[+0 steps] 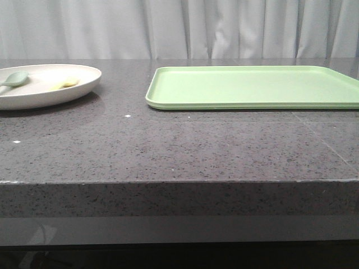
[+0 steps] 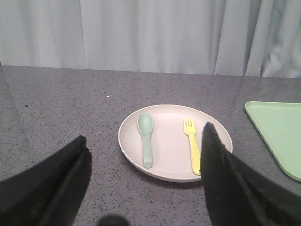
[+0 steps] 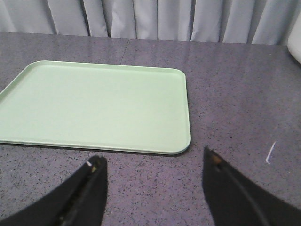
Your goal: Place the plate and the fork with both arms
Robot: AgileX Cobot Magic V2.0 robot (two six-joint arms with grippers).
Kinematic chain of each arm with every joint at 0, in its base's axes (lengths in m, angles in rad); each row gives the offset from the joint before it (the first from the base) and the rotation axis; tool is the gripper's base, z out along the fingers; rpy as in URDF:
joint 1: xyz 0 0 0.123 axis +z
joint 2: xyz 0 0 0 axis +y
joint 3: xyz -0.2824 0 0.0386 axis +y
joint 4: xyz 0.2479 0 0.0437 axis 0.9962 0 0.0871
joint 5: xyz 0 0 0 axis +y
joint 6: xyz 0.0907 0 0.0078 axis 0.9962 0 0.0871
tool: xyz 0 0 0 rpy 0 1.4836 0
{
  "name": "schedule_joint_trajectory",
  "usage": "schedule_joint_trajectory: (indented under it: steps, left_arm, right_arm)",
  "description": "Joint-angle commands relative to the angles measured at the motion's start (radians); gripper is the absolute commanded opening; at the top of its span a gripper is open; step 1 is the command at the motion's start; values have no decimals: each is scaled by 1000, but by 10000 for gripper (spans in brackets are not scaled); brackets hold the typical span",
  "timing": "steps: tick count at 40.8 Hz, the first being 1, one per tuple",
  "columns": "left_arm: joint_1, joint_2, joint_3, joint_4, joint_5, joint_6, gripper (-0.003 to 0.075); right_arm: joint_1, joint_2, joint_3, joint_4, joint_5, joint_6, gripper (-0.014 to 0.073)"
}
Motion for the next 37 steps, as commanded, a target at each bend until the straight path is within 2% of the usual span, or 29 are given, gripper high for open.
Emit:
schedule_joint_trajectory:
  steps: [1, 18, 37]
  left_arm:
    - [-1, 17, -31, 5, -88, -7, 533]
    - [-1, 22, -31, -44, -112, -7, 533]
    - [-1, 56, -35, -37, -52, -7, 533]
  right_arm:
    - [1, 15, -27, -13, -70, -6, 552]
    - [1, 15, -27, -13, -66, -6, 552]
    - [1, 15, -27, -13, -66, -6, 552]
